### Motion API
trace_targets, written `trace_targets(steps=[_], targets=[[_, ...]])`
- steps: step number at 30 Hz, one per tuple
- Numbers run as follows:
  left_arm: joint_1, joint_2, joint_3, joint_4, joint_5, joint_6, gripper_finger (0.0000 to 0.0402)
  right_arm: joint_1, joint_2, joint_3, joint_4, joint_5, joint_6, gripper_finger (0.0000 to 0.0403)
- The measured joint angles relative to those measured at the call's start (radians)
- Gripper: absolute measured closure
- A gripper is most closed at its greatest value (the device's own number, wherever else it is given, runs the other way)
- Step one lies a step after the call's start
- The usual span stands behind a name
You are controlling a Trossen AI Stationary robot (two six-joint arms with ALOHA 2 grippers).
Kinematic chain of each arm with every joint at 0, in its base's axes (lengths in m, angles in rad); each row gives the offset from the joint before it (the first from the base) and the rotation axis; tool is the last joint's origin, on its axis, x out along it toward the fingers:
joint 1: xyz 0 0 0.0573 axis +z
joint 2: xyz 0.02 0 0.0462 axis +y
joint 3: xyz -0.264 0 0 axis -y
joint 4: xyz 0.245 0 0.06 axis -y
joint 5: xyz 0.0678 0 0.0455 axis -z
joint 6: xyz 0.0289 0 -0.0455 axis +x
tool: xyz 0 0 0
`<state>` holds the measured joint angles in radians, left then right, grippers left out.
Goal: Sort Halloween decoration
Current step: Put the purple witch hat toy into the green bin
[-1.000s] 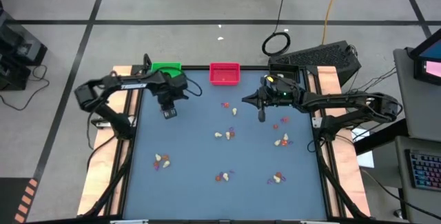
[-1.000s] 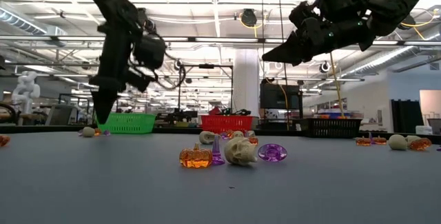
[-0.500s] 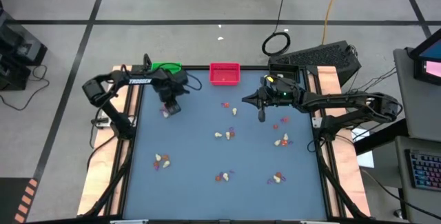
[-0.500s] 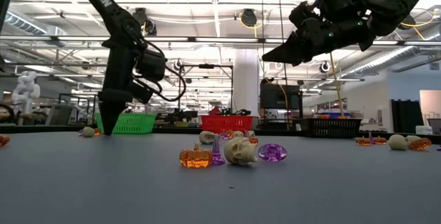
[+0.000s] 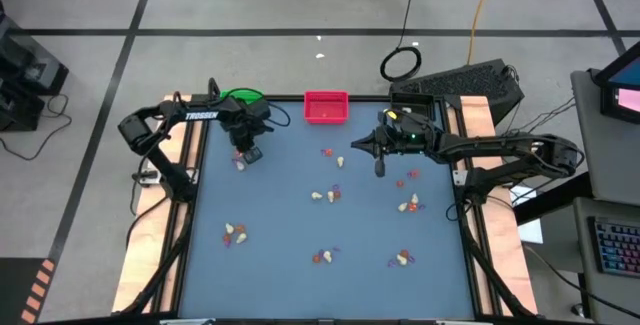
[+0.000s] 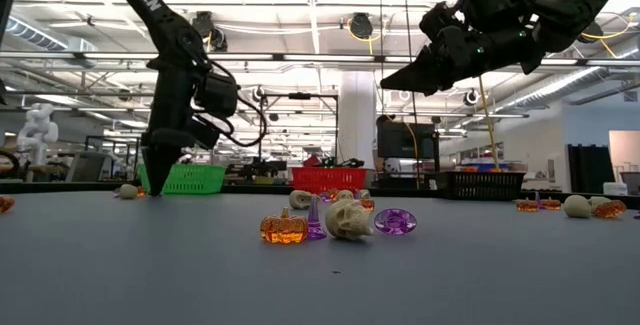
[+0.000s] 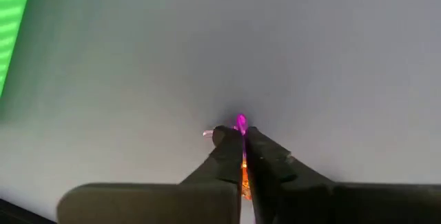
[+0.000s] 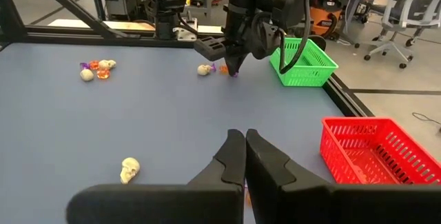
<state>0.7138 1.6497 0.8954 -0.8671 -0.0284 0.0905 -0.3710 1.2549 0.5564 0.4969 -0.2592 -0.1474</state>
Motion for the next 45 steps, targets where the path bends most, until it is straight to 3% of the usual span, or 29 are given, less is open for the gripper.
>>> trace_targets(steps=[13, 24, 32, 35, 45], targets=[[0.014, 0.002, 0.163, -0.093, -0.023, 0.059, 0.0392, 0.000, 0.000, 0.000, 0.000, 0.000, 0.000, 0.0403], [0.174, 0.000, 0.405, -0.107, -0.084, 0.151, 0.0392, 0.000, 0.000, 0.000, -0.002, 0.000, 0.000, 0.0403], [0.329, 0.104, 0.413, -0.087, -0.041, 0.104, 0.0392, 0.000, 0.000, 0.000, -0.002, 0.000, -0.007, 0.0403], [0.334, 0.161, 0.413, -0.043, 0.004, 0.100, 0.0392, 0.000, 0.000, 0.000, -0.001, 0.000, -0.007, 0.0403], [0.340, 0.270, 0.412, -0.035, -0.005, 0.098, 0.0392, 0.000, 0.000, 0.000, -0.001, 0.000, -0.006, 0.0403]])
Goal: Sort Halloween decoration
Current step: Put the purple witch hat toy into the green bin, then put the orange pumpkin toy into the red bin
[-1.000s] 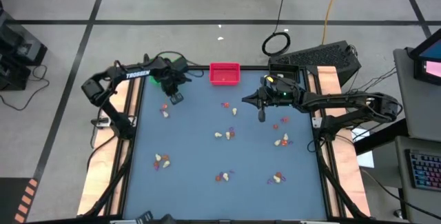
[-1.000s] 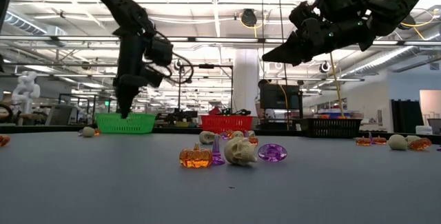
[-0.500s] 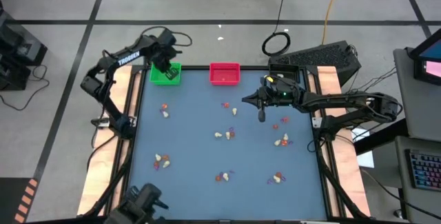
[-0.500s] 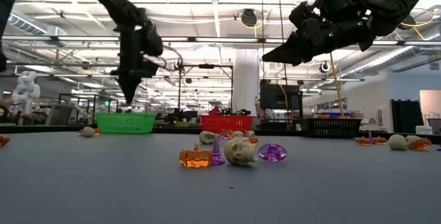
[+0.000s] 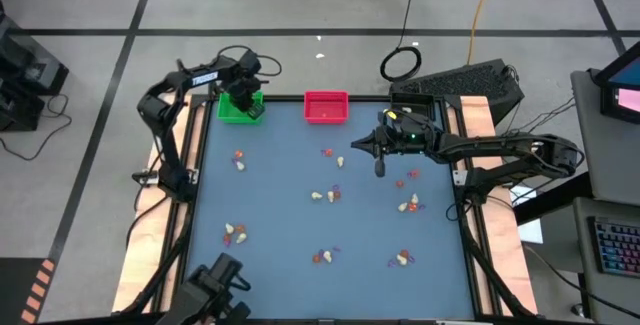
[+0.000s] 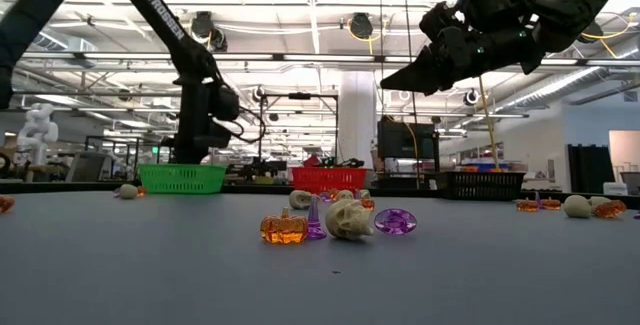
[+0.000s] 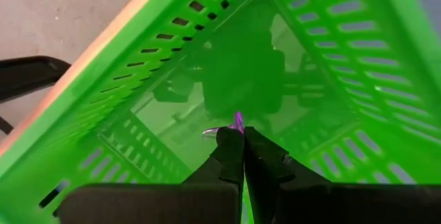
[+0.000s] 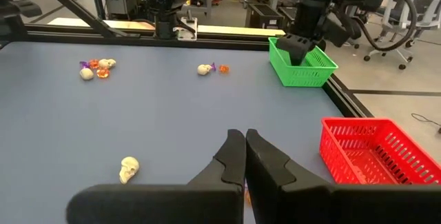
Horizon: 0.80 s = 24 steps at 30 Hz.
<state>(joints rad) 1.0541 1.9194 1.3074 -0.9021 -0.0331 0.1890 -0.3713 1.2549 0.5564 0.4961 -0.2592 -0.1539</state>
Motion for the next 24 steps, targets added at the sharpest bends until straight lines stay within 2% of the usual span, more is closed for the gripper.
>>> trace_targets(steps=[4, 13, 18, 24], targets=[[-0.003, -0.001, 0.000, 0.003, -0.057, -0.023, 0.0386, 0.000, 0.000, 0.000, 0.000, 0.000, 0.000, 0.0403], [-0.009, -0.026, 0.000, -0.044, -0.058, -0.022, 0.0330, 0.000, 0.000, 0.000, -0.001, 0.000, 0.000, 0.0403], [-0.009, -0.101, 0.000, -0.050, -0.060, -0.023, 0.0320, 0.000, 0.000, 0.000, -0.002, 0.000, 0.000, 0.0403], [-0.050, -0.249, 0.000, -0.047, -0.062, -0.025, 0.0320, 0.000, 0.000, 0.000, -0.002, 0.000, 0.000, 0.0403]])
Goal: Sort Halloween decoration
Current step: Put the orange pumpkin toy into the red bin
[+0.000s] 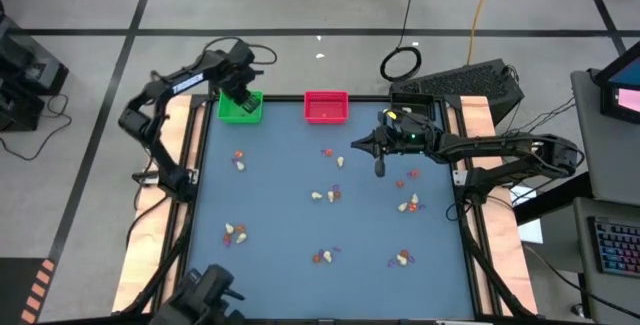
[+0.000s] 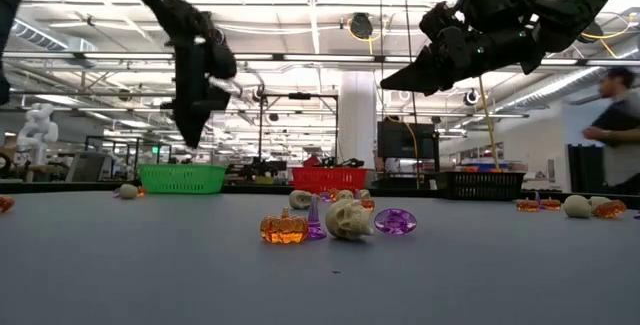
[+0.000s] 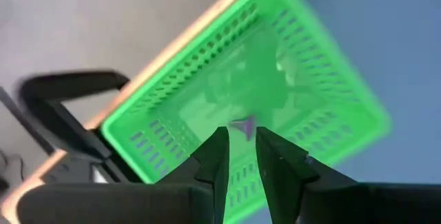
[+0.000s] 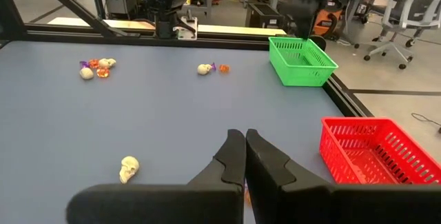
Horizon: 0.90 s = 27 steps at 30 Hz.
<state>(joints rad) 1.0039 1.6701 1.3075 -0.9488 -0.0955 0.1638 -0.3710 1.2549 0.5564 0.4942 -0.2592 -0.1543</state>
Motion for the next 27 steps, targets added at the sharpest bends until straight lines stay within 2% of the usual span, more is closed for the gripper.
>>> trace_targets(steps=[6, 12, 16, 24, 27], targets=[[-0.110, -0.113, 0.000, 0.039, 0.078, -0.001, 0.0320, 0.000, 0.000, 0.000, -0.003, 0.000, -0.011, 0.0403], [-0.274, -0.136, -0.038, 0.166, 0.175, 0.009, 0.0320, 0.000, 0.000, 0.000, -0.009, 0.000, -0.015, 0.0403], [-0.382, -0.136, -0.127, 0.319, 0.182, 0.032, 0.0320, 0.000, 0.000, 0.000, -0.010, 0.000, -0.015, 0.0403], [-0.534, -0.135, -0.381, 0.727, 0.182, 0.021, 0.0320, 0.000, 0.000, 0.000, -0.006, 0.000, -0.015, 0.0403], [-0.574, -0.135, -0.486, 0.929, 0.192, -0.001, 0.0320, 0.005, 0.000, 0.000, -0.007, 0.057, -0.008, 0.0403]])
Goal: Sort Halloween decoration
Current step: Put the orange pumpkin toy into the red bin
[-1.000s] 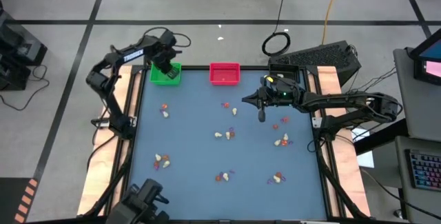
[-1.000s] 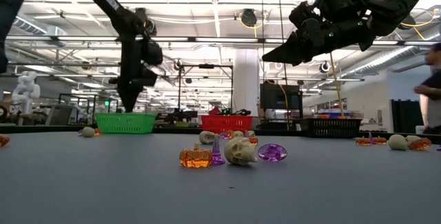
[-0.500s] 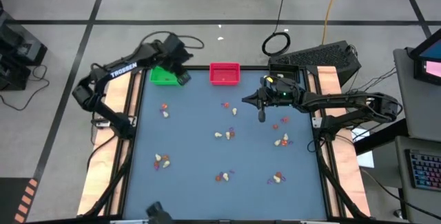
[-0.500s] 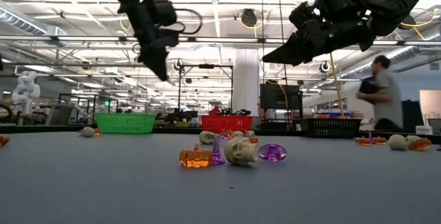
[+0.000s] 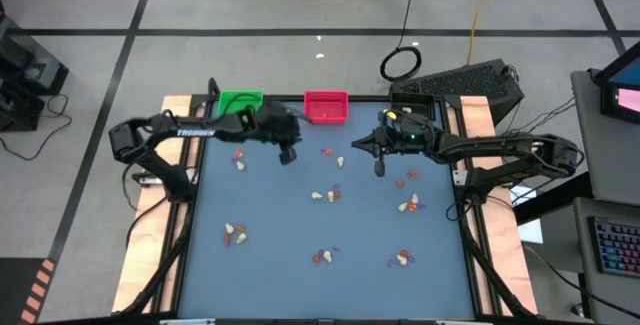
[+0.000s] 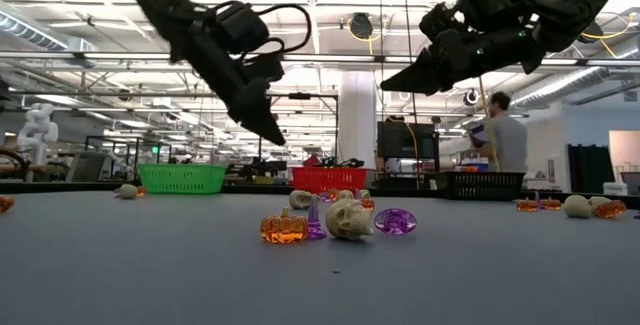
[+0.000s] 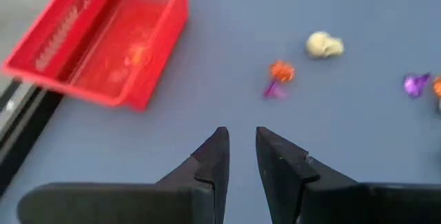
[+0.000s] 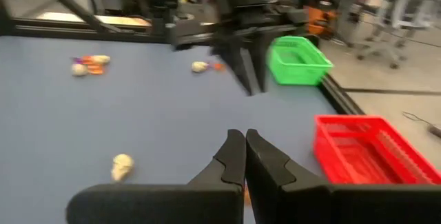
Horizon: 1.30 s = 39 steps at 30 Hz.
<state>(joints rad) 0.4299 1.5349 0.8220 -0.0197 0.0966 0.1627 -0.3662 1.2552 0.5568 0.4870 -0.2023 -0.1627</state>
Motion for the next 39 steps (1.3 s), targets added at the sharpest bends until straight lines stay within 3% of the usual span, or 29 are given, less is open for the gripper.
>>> trace_targets(steps=[2, 11, 23, 31, 39], targets=[[-0.024, 0.000, -0.062, 0.134, 0.019, 0.000, 0.0320, 0.008, 0.002, 0.000, -0.006, 0.048, 0.001, 0.0403], [-0.073, 0.000, -0.271, 0.556, 0.032, -0.026, 0.0320, 0.099, 0.035, 0.028, -0.044, 0.054, 0.057, 0.0403], [-0.064, 0.000, -0.345, 0.711, 0.032, 0.000, 0.0320, 0.312, 0.100, 0.027, -0.199, 0.275, 0.325, 0.0396], [-0.063, 0.000, -0.345, 0.720, 0.031, 0.002, 0.0320, 0.428, 0.176, 0.027, -0.196, 0.312, 0.435, 0.0319], [-0.063, 0.000, -0.345, 0.722, 0.031, 0.002, 0.0320, 0.460, 0.313, 0.029, -0.079, 0.389, 0.458, 0.0232]])
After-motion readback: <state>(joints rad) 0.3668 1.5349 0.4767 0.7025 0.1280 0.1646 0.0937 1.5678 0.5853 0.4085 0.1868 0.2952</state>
